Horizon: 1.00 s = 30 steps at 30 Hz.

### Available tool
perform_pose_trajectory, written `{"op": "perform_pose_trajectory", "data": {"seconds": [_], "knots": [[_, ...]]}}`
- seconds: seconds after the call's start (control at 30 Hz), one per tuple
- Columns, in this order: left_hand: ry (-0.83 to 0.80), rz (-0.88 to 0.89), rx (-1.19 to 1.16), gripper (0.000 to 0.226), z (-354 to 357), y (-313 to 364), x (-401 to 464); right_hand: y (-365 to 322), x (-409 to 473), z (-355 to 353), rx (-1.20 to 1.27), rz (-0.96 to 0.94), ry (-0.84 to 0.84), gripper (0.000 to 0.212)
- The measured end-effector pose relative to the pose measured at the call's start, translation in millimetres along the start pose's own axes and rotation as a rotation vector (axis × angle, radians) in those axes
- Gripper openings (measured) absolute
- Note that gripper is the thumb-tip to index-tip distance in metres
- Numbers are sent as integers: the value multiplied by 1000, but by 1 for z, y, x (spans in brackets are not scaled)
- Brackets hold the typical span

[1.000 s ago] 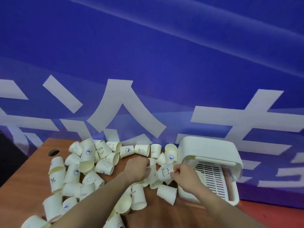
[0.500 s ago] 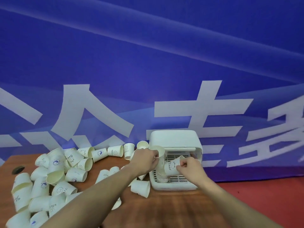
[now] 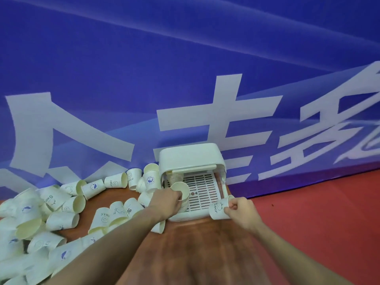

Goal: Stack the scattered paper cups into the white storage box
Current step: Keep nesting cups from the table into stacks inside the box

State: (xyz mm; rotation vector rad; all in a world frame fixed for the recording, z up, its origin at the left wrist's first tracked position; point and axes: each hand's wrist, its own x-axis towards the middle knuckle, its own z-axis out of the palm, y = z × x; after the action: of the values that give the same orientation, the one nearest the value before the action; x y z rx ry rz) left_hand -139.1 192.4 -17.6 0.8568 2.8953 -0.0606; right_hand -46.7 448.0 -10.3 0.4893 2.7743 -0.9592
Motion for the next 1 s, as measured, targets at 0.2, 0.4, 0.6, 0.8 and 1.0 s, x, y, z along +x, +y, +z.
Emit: {"op": "perform_pose_trajectory", "data": {"seconds": [0.2, 0.4, 0.6, 0.8, 1.0], "knots": [[-73, -42, -43, 30, 24, -2, 4, 24, -9, 14, -35, 54, -38, 37], [-70, -40, -48, 34, 16, -9, 5, 6, -2, 9, -26, 28, -51, 39], [45, -78, -73, 32, -24, -37, -5, -64, 19, -4, -27, -164, -5, 37], [84, -215, -76, 35, -40, -78, -30, -123, 30, 6, -263, -445, 2, 29], [49, -291, -120, 33, -20, -101, -64, -140, 36, 37, -799, -739, 1, 21]]}}
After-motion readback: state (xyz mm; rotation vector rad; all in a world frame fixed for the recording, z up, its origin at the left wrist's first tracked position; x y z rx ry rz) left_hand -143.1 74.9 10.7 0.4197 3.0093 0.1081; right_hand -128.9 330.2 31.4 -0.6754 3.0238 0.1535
